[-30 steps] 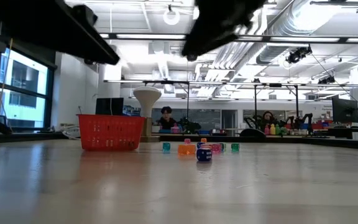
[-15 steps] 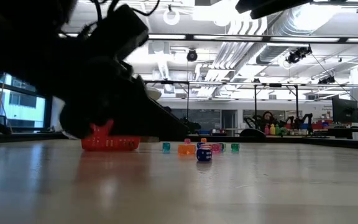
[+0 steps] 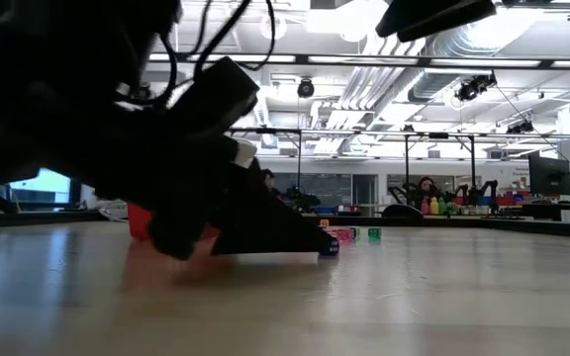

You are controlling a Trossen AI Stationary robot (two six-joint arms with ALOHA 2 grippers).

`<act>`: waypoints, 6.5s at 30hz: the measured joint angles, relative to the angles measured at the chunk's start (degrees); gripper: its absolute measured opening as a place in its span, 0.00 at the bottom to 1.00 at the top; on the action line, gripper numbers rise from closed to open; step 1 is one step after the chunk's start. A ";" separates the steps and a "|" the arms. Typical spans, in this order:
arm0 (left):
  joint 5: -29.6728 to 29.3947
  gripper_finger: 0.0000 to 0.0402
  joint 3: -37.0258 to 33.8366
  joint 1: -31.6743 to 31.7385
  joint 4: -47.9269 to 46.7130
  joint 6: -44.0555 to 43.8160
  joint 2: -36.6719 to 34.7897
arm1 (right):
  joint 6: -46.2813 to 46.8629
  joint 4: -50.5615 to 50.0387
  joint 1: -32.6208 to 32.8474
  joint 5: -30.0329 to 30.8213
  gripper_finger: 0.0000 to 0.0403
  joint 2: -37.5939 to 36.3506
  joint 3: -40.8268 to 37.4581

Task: Pick & Place Dice
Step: Put the dark blue die into the red basket, then put the red die into the red basket

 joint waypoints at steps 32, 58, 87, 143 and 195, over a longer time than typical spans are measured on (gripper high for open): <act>13.09 0.39 0.07 4.00 -0.39 1.36 0.00 | -0.45 1.11 -0.02 -0.02 0.67 0.00 -0.57; 18.97 0.39 0.33 5.86 0.87 5.01 0.04 | -0.91 1.35 -1.88 -3.19 0.67 0.02 -0.54; 16.09 0.37 3.87 5.14 -0.51 6.98 3.85 | -3.51 3.41 -1.75 -4.67 0.67 0.04 -0.52; 4.95 0.22 2.91 15.04 -87.72 -6.94 -38.34 | -6.28 5.78 -2.16 -6.18 0.67 0.04 -0.52; 9.07 0.23 -22.49 2.20 -49.24 -8.65 -63.21 | -17.28 66.54 -5.46 -26.98 0.67 0.67 -35.62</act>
